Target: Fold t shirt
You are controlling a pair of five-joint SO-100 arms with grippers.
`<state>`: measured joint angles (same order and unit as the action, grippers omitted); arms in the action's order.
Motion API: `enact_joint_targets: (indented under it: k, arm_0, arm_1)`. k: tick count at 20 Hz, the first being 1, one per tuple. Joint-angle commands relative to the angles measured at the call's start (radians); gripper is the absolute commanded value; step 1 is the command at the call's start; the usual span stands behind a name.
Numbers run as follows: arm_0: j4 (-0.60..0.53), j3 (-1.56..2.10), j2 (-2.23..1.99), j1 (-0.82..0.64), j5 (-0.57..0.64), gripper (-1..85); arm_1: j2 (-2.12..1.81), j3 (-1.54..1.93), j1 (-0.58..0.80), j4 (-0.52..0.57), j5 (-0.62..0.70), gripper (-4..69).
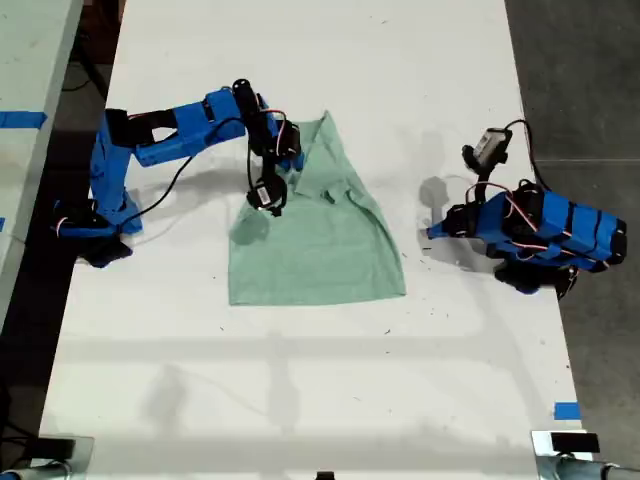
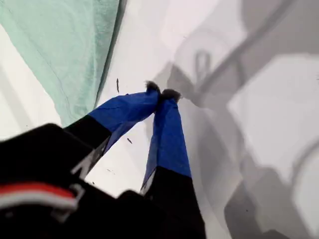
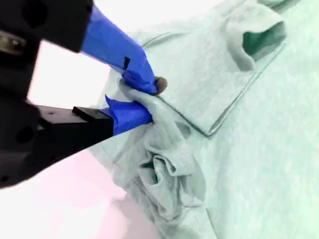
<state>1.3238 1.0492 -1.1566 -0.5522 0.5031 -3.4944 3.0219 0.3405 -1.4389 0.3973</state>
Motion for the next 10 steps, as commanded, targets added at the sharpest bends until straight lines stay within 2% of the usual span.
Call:
enact_joint_targets:
  k: [1, 3, 5, 8, 10]
  arm_0:
    - [-0.020, -0.066, -0.012, 0.035, 0.011, 18.9]
    - [0.023, -0.066, -0.018, 0.002, -0.015, 25.0]
    - [0.064, -0.066, -0.060, -0.028, -0.014, 25.4]
    - [0.158, -0.048, -0.245, -0.095, -0.052, 22.4]
    - [0.218, 0.038, -0.463, -0.175, -0.104, 16.7]
  arm_1:
    - [-0.008, 0.026, -0.003, 0.020, -0.002, 1.5]
    - [-0.008, 0.026, -0.003, 0.020, -0.002, 1.5]
    - [-0.008, 0.026, -0.003, 0.020, -0.002, 1.5]
    - [-0.008, 0.026, -0.003, 0.020, -0.002, 1.5]
    - [-0.008, 0.026, -0.003, 0.020, -0.002, 1.5]
